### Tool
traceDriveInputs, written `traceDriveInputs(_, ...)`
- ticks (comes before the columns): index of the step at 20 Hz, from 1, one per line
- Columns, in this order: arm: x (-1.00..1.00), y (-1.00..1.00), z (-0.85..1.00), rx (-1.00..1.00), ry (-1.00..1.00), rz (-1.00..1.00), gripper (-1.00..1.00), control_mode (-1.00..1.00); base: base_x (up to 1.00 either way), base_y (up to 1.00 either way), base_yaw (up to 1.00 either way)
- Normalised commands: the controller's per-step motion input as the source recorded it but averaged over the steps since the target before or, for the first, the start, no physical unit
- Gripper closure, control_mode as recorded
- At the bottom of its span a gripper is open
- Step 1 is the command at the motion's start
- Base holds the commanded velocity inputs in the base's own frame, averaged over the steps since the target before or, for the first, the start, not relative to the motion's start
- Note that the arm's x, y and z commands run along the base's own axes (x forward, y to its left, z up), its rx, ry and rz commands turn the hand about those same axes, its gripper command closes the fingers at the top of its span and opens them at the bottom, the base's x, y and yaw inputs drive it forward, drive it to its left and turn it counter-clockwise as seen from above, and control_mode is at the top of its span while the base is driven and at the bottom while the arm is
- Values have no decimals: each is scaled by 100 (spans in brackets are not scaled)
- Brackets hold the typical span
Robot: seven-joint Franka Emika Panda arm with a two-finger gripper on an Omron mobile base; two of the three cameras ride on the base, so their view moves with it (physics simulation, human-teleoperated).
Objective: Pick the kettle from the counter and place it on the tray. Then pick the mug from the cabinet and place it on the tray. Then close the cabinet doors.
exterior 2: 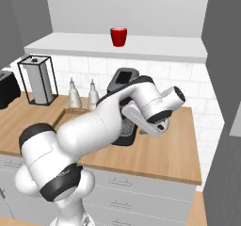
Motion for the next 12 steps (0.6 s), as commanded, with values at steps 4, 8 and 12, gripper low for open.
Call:
traceDriveInputs(4, 3, -26, -15, 0, -1, 0, -100, -100, 0, 0, 0)
traceDriveInputs(8, 37, -13, -21, 0, -18, 0, -100, -100, 0, 0, 0)
traceDriveInputs(12, 57, -2, -29, 0, -41, 0, -100, -100, 0, 0, 0)
